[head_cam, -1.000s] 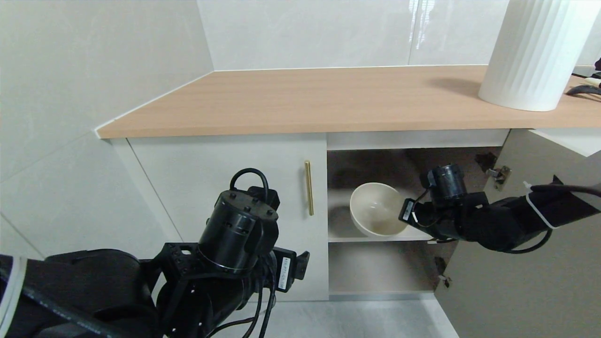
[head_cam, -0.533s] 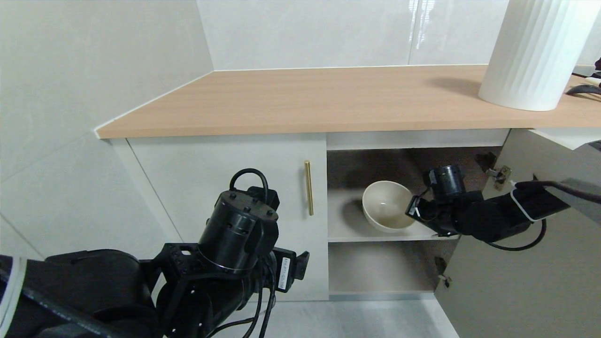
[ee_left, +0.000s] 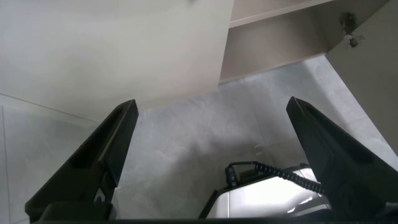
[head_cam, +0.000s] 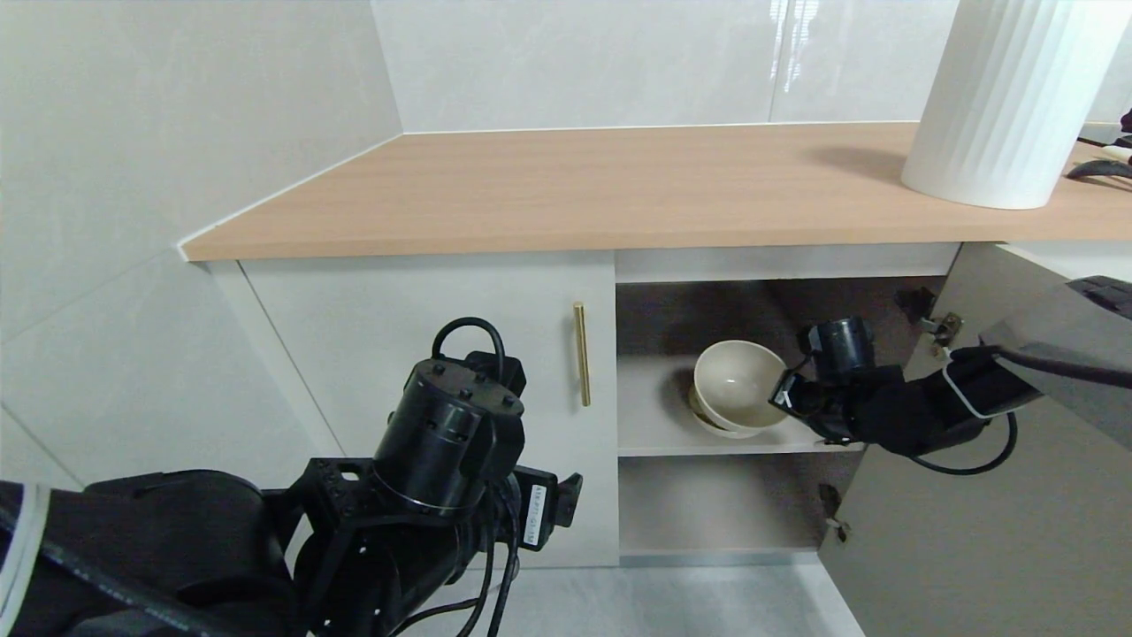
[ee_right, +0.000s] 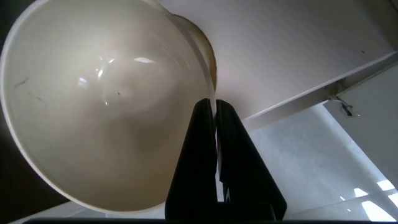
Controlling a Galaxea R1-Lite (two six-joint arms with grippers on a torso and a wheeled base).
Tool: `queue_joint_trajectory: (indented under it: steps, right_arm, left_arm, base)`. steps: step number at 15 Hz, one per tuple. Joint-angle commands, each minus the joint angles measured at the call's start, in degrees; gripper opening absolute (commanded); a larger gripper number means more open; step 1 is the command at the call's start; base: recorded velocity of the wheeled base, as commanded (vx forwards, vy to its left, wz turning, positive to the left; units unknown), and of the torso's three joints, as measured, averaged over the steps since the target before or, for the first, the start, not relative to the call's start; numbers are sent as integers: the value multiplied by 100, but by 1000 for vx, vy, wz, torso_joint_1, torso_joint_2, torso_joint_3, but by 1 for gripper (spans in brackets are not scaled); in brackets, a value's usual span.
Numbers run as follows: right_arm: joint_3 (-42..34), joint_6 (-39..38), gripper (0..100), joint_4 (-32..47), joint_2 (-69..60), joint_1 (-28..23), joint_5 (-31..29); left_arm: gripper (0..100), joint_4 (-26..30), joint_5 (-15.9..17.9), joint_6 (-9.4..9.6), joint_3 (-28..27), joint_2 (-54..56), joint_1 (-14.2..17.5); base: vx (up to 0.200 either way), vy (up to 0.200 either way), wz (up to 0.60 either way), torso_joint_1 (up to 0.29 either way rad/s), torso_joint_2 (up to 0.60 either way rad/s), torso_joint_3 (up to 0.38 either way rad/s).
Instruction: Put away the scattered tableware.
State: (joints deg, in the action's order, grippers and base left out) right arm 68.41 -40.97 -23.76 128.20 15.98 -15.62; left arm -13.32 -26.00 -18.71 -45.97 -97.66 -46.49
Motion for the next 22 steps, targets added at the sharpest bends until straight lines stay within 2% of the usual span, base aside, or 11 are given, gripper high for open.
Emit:
queue_joint_trajectory:
  steps: [1,10,22]
  right_arm:
    - [49,2,0,3,118,-16,-3]
    - [462,-16,0,3,425,-16,-117]
    - [515,-7,0,3,513,-7,-135]
  left_arm:
    - [100,-4,-1,-1,0,-8,0]
    - [100,-4,-1,-1,0,-16,0]
    - [100,-4,-1,-1,0,-16,18]
  base:
    - [0,0,0,0,0,0]
    - [0,0,0,0,0,0]
    - [0,0,0,0,0,0]
